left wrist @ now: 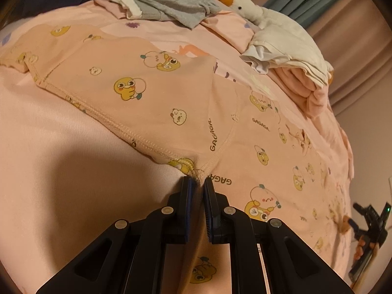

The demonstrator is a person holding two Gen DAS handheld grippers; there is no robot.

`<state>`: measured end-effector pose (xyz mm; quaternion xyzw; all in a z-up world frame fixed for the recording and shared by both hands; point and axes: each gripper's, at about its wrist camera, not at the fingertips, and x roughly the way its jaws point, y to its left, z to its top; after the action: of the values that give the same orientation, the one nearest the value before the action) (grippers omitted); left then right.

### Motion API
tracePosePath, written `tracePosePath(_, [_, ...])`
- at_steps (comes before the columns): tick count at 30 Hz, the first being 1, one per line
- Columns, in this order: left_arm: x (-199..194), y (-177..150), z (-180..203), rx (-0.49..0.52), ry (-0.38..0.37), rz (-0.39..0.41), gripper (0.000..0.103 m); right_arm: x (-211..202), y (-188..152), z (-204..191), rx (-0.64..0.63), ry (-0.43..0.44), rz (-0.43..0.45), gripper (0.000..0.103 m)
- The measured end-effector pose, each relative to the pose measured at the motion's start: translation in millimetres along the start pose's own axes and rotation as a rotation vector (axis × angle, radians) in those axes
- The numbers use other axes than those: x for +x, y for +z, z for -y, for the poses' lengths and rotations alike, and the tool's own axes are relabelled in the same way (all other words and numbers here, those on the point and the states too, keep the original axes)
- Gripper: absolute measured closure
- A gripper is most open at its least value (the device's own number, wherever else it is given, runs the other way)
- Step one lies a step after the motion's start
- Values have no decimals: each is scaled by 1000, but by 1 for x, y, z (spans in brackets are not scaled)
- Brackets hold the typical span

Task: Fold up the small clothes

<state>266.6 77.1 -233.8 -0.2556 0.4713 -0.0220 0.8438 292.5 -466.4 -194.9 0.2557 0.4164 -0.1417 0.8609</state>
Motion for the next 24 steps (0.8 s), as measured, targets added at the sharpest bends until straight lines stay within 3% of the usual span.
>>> tracePosePath(5, [1,-1,4,31,31,7,90,-4,8,85,240,-13,-3,30])
tracePosePath(10, [2,1,-1,11,1,5,90,4,6,124,406,91,-35,30])
tracePosePath(13, [2,2,-3,-3,-15,-2,90,-4,2,123,426,140,-27,30])
tracePosePath(16, [2,1,-4,-7,-15,7,90,-16,2,123,401,137,-15,30])
tracePosePath(20, [1,-1,1,31,14,20,90,-33,3,133,359,9,52,29])
tracePosePath(22, [1,-1,3,41,25,25,90,-32,5,141,367,38,78,29])
tracePosePath(24, [2,-1,4,49,29,30,90,-21,3,150,424,147,55,34])
